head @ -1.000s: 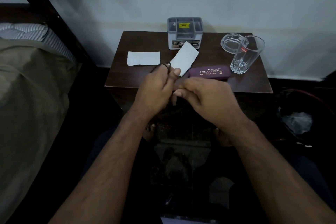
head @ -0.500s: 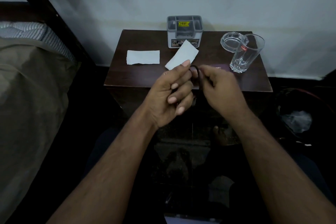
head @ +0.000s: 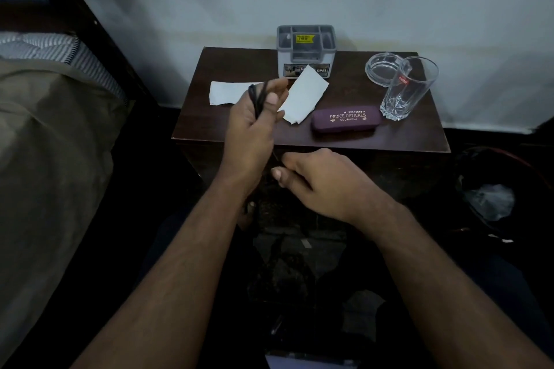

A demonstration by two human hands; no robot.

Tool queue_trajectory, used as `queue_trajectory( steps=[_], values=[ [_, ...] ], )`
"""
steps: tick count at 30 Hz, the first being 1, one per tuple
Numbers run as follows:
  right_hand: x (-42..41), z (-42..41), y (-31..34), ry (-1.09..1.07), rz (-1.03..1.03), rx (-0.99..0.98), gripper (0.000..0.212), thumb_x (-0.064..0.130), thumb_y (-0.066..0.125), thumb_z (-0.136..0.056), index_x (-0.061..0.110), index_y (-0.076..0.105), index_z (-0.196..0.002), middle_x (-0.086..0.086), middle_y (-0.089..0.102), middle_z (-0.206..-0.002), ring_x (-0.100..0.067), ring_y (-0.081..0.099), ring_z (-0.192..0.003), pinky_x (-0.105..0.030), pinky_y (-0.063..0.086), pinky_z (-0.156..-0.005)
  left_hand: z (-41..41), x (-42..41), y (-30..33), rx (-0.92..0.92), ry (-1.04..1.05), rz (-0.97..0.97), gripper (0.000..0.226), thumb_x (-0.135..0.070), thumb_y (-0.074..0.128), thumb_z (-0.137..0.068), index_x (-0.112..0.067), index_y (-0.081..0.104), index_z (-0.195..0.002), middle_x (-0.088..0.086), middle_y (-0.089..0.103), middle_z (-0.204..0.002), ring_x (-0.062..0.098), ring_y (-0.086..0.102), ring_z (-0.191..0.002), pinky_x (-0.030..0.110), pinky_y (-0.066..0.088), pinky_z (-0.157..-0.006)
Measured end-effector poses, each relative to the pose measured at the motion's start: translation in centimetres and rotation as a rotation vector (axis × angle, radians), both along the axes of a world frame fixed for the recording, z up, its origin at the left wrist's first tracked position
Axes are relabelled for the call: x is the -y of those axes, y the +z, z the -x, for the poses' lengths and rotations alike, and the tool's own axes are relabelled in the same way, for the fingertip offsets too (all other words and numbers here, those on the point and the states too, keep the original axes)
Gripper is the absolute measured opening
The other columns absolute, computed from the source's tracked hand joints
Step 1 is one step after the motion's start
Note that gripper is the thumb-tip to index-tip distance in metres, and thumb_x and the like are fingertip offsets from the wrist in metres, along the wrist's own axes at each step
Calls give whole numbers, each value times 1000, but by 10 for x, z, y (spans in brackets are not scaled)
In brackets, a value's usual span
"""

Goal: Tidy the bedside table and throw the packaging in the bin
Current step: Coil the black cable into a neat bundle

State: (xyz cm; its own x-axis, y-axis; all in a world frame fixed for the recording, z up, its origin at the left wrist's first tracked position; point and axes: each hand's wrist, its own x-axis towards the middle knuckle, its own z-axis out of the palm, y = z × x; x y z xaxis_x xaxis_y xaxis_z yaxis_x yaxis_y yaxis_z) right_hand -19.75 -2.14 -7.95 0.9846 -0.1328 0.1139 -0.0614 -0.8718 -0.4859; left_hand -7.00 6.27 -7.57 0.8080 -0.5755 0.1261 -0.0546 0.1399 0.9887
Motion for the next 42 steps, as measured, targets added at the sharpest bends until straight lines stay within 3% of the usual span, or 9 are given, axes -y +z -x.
queue_trajectory(
  steps=[3, 7, 12, 18, 30, 33, 36, 39, 42],
  values=[
    [2, 2, 4, 3, 82, 93, 30, 44, 47, -99, 22, 47, -78, 3, 53, -63, -34, 61, -67, -33, 35, -55, 1, 0, -7, 303, 12, -156, 37, -22, 49, -104, -15, 56, -140, -17, 64, -127, 13, 66, -124, 43, 54, -103],
    [5, 5, 8, -57, 133, 227, 32, 49, 47, -100, 23, 64, -91, 2, 71, -76, -28, 69, -72, -35, 47, -55, 1, -5, 1, 384, -18, -236, 44, -18, 48, -107, -9, 47, -149, -24, 58, -129, -5, 73, -91, 20, 57, -84],
    [21, 11, 18, -201, 190, 451, 30, 51, 60, -99, 24, 72, -92, 7, 73, -81, -13, 70, -75, -34, 50, -57, 8, -12, 8, 469, -166, -364, 44, -40, 46, -107, -5, 70, -95, 4, 72, -67, 18, 68, -55, 34, 52, -54],
    [31, 17, 20, -294, 184, 472, 32, 48, 61, -96, 20, 62, -83, 6, 65, -76, -16, 61, -65, -33, 43, -51, 24, -10, 19, 47, -472, -297, 64, -46, 38, -106, -2, 44, -59, -3, 30, -40, 7, 23, -32, 22, 15, -39],
    [39, 11, 12, -441, -88, 384, 34, 45, 40, -107, 21, 63, -102, 5, 69, -89, -21, 67, -82, -46, 54, -68, 37, -8, 24, -384, -614, -46, 58, -40, 39, -108, -15, 32, -57, -4, 30, -33, 8, 24, -22, 26, 15, -36],
    [38, 5, 5, -371, -245, 284, 22, 37, 45, -106, 24, 63, -102, 3, 71, -85, -24, 70, -80, -50, 55, -72, 42, -5, 28, -456, -486, 143, 55, -42, 47, -102, -12, 42, -56, 2, 51, -44, 11, 42, -29, 22, 30, -36],
    [25, -1, 0, -268, -244, 101, 24, 30, 43, -94, 25, 61, -108, -12, 74, -95, -41, 71, -89, -55, 56, -76, 37, 0, 23, -450, -369, 261, 37, -38, 62, -95, -12, 69, -70, 7, 78, -91, 22, 74, -85, 24, 57, -66],
    [15, -3, -1, -122, -5, -69, 40, 42, 35, -92, 19, 49, -122, -16, 72, -102, -47, 67, -92, -53, 55, -74, 25, 0, 14, -111, -195, 124, 27, -25, 63, -100, -1, 76, -103, -2, 69, -132, 18, 57, -133, 33, 46, -106],
    [9, -2, 2, -47, 75, -58, 27, 41, 44, -101, 21, 54, -116, -11, 72, -101, -43, 66, -93, -43, 48, -67, 16, -5, 9, 204, -105, -103, 19, -15, 60, -102, -5, 76, -102, -17, 52, -147, -15, 45, -134, 14, 35, -109]
  ],
)
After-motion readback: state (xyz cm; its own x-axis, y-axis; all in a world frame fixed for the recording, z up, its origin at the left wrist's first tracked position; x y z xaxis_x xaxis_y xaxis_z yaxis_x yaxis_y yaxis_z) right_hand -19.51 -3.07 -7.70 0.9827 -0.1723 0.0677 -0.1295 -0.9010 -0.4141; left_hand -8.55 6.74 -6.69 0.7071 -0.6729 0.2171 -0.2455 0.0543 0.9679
